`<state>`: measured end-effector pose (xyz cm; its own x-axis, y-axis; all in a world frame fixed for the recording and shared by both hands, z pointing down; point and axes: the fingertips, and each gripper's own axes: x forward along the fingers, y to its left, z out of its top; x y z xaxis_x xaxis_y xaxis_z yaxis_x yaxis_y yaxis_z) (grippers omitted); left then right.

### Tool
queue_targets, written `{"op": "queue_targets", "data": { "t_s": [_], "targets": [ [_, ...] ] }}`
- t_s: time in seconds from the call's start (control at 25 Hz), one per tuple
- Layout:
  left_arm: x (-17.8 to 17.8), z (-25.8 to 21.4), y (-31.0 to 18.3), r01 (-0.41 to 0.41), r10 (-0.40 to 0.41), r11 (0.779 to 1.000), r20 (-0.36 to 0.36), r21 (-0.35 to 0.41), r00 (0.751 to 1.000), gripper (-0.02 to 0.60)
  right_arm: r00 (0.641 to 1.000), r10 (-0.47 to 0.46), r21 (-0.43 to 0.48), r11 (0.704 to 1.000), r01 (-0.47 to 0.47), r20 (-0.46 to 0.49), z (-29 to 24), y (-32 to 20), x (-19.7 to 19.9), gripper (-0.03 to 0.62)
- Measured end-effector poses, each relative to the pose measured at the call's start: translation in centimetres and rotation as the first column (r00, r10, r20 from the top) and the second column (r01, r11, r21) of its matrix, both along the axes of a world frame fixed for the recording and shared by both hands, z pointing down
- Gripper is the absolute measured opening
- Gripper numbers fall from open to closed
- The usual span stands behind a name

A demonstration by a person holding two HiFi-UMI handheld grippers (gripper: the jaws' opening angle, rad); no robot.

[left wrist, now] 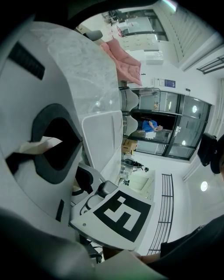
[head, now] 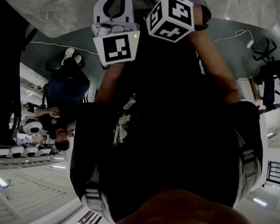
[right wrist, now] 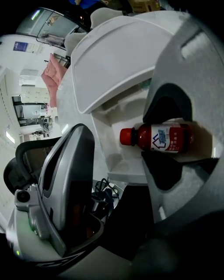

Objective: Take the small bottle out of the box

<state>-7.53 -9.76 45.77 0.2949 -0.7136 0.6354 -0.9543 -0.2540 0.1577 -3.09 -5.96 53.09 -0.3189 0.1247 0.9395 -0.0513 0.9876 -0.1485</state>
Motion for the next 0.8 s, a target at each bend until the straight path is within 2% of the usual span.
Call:
{"op": "queue_targets", "data": {
  "t_s": [0.32, 0.8],
  "targets": [
    [-0.3, -0.3, 0.2, 0.002, -0.002, 1.000, 0.002, 0.003, 1.000, 0.008, 0.998, 0.018, -0.032, 0.999, -0.020, -0.058, 0.5, 0.3, 0.1, 0.215],
    [0.0, -0.9, 0.3, 0.007, -0.007, 1.000, 0.012, 0.017, 1.000, 0.008, 0.999, 0.016, -0.034, 0.999, -0.017, -0.036, 0.2, 0.4, 0.3, 0.206]
  ]
}}
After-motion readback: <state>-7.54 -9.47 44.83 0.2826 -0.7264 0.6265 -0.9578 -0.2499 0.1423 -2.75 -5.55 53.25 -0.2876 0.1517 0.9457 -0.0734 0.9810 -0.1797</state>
